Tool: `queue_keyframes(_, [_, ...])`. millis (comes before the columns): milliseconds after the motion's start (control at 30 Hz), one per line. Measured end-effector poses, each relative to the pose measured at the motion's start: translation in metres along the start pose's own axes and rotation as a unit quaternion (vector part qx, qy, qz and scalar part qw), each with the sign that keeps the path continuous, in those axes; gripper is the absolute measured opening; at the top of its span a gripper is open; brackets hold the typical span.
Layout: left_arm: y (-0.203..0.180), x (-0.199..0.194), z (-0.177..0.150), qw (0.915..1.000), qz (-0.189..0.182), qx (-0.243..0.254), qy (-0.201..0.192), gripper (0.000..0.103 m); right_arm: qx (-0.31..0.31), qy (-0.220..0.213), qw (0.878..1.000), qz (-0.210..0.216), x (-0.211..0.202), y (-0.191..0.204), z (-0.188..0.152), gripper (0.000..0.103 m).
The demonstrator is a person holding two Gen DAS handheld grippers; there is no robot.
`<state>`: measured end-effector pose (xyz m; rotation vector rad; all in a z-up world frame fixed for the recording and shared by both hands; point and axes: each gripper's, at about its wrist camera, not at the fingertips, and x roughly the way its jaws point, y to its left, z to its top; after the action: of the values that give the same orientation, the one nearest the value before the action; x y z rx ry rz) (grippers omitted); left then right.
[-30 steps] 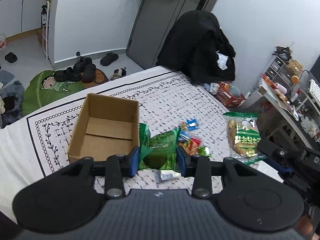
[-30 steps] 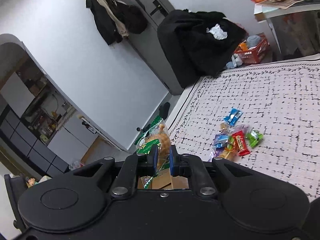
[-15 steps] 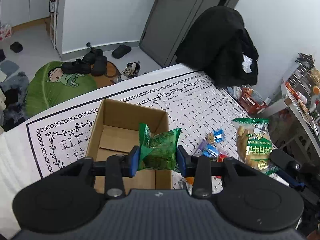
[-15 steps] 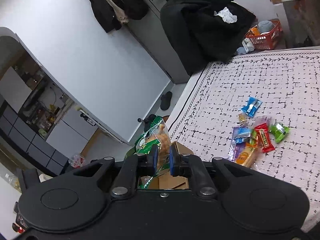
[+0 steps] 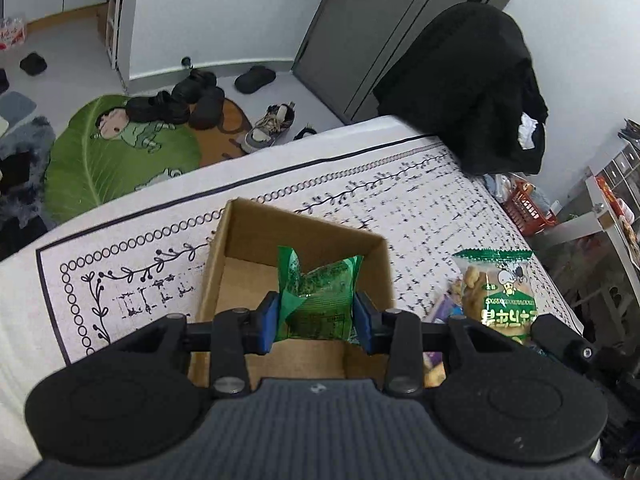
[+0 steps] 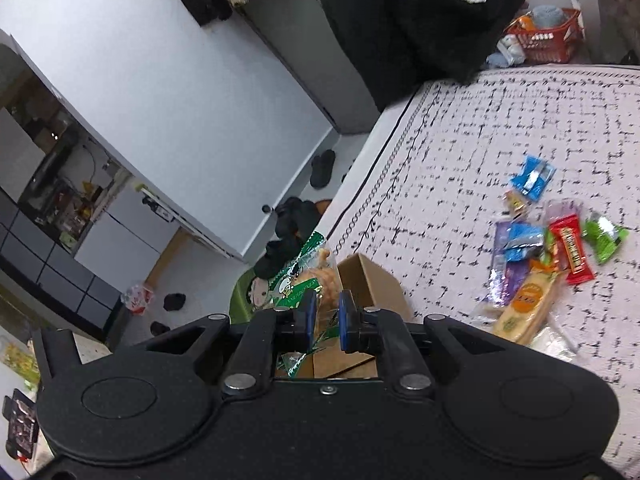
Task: Organize snacks
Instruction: 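Carry both held packets over the open cardboard box, then open both grippers to drop the packets into the box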
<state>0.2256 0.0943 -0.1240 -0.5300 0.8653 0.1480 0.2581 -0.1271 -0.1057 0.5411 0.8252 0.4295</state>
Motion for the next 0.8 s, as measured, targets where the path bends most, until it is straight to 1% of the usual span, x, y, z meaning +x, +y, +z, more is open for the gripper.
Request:
queue_keyframes(100, [0.012,0.009,0.002,0.9999,-0.003,-0.009,0.006,0.038,0.002,0.010,1.000,-0.002,0.014,0.004,-0.003,0.012])
queue_keyframes(167, [0.018,0.015,0.002,0.9999,-0.005,-0.013,0.005,0.038,-0.001,0.016,1.000,-0.006,0.022,0.007,-0.006,0.012])
queue_keyframes(267, [0.027,0.022,0.001,0.9994,-0.019,-0.027,0.007,0.039,-0.007,0.025,1.000,-0.012,0.036,0.010,-0.010,0.012])
queue_keyframes(333, [0.033,0.025,0.000,0.9993,-0.018,-0.033,0.004,0.039,-0.004,0.030,0.999,-0.016,0.044,0.011,-0.011,0.012])
queue_keyframes(500, [0.035,0.031,0.002,0.9994,-0.031,-0.013,-0.001,0.039,-0.011,0.034,0.999,-0.029,0.060,0.011,-0.013,0.012])
queue_keyframes(567, [0.036,0.033,0.004,0.9995,-0.028,-0.010,-0.008,0.039,-0.011,0.036,0.999,-0.034,0.065,0.010,-0.014,0.012])
queue_keyframes(667, [0.041,0.039,0.006,0.9992,-0.029,-0.025,-0.002,0.040,-0.014,0.039,0.998,-0.043,0.072,0.009,-0.014,0.012])
queue_keyframes(800, [0.043,0.042,0.007,0.9992,-0.011,-0.038,-0.005,0.046,-0.022,0.039,0.998,-0.040,0.080,0.011,-0.011,0.013])
